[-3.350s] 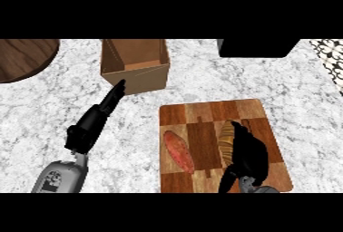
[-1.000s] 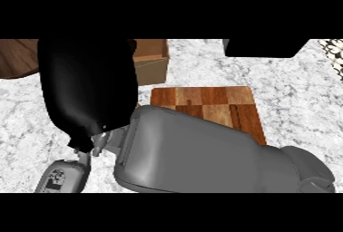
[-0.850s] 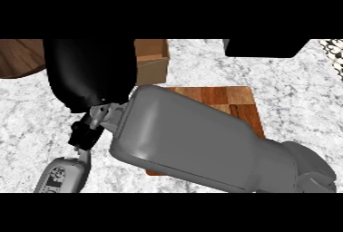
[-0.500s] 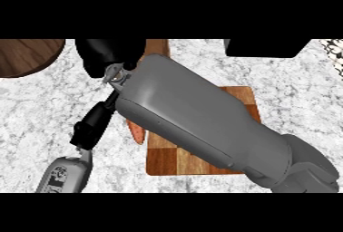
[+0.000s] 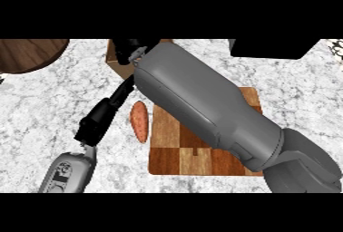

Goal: Pick the croissant from the cutting board and place it in the cardboard box

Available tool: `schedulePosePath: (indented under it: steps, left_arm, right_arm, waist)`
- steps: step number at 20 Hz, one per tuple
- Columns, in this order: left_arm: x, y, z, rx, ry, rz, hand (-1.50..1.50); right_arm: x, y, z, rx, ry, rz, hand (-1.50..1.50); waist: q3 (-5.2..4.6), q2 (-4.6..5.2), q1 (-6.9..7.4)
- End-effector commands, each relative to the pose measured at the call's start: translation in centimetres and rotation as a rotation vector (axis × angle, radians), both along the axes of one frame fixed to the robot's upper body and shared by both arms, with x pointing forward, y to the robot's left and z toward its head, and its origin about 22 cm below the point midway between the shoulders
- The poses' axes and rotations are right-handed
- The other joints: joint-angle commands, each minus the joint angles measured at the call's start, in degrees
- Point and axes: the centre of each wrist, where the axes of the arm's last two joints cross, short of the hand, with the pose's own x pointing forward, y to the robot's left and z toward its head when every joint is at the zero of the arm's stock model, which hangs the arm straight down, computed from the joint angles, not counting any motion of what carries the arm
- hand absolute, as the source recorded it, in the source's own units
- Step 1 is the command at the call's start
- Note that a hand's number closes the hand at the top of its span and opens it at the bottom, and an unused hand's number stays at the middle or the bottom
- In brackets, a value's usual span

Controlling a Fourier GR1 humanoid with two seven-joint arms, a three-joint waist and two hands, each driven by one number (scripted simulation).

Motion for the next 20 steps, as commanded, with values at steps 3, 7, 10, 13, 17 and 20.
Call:
schedulePosePath:
  steps: [3,7,10,13,17,20]
  left_arm:
    - [-0.3,-0.5,-0.9,-0.019,-0.009,-0.018,0.0]
    - [-0.3,-0.8,-0.4,-0.001,0.0,-0.024,0.0]
    - [0.3,-0.1,0.0,-0.014,-0.012,-0.033,0.0]
    - [0.6,-0.7,0.2,-0.003,-0.016,-0.048,0.0]
    - [1.2,-0.4,0.5,-0.004,-0.016,-0.018,0.0]
    - [0.0,-0.7,0.0,-0.008,-0.006,-0.037,0.0]
  right_arm:
    - [2.5,-2.1,-3.1,-0.018,0.073,-0.055,1.5]
    - [3.3,-4.4,-6.5,0.183,0.217,-0.108,-1.5]
    - [4.0,-5.0,-6.4,0.211,0.247,-0.081,-1.5]
    - [4.1,-5.5,-7.8,0.251,0.24,-0.055,-1.5]
    - [4.1,-6.2,-7.6,0.492,0.105,-0.034,-1.5]
    - [4.0,-6.1,-6.2,0.665,0.023,-0.05,-1.5]
  waist:
    - [-0.05,0.54,1.65]
    - [0.03,0.63,1.67]
    - [0.03,0.76,1.83]
    - [0.03,0.99,2.86]
    - [0.15,0.93,1.31]
    - [0.17,0.6,2.25]
